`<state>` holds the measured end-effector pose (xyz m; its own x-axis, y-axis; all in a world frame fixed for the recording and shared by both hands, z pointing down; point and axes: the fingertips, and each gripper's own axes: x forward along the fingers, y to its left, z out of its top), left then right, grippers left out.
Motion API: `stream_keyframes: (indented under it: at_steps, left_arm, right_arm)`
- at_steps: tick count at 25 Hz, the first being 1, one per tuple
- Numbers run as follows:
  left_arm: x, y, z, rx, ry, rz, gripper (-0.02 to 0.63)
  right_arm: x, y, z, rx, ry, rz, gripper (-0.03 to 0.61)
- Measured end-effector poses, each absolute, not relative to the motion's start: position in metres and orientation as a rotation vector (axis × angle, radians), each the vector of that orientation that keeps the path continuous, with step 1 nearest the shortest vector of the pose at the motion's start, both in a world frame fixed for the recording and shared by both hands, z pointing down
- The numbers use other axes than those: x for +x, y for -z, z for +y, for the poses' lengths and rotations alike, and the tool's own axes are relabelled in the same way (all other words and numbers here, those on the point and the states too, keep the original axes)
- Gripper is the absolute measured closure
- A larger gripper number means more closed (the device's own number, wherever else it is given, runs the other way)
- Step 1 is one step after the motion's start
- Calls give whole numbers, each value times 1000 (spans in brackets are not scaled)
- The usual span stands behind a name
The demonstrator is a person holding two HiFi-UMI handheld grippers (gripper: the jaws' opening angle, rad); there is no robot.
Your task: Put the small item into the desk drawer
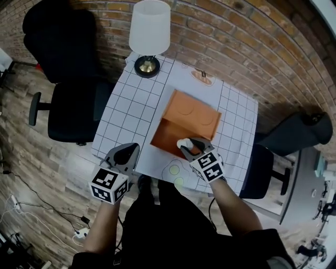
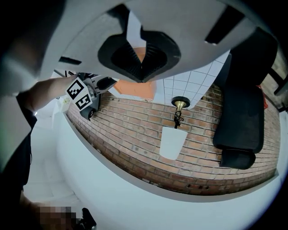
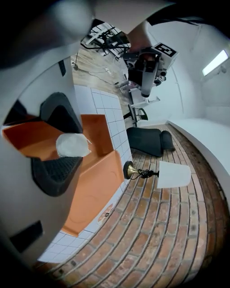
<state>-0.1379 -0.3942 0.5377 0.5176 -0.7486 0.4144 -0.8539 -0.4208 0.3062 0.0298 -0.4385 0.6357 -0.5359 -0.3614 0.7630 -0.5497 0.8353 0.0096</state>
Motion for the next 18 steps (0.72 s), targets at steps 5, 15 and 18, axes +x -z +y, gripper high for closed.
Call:
stream_keyframes:
  at_steps: [5,15,18]
  left_arm:
    - [-154,-534,-387,2248,-269,-1355,604]
    - [-167,-524,-377,2243,-257,-1387,604]
    - [-168,-513,-379,2267,-248,-1391,604]
  right_arm:
    - [20,-647,-441,633,-243,-2144,411]
    - [19,-645,-435,653,-266,-2133,402]
    - [21,-630,-436,693,-259,-2153,402]
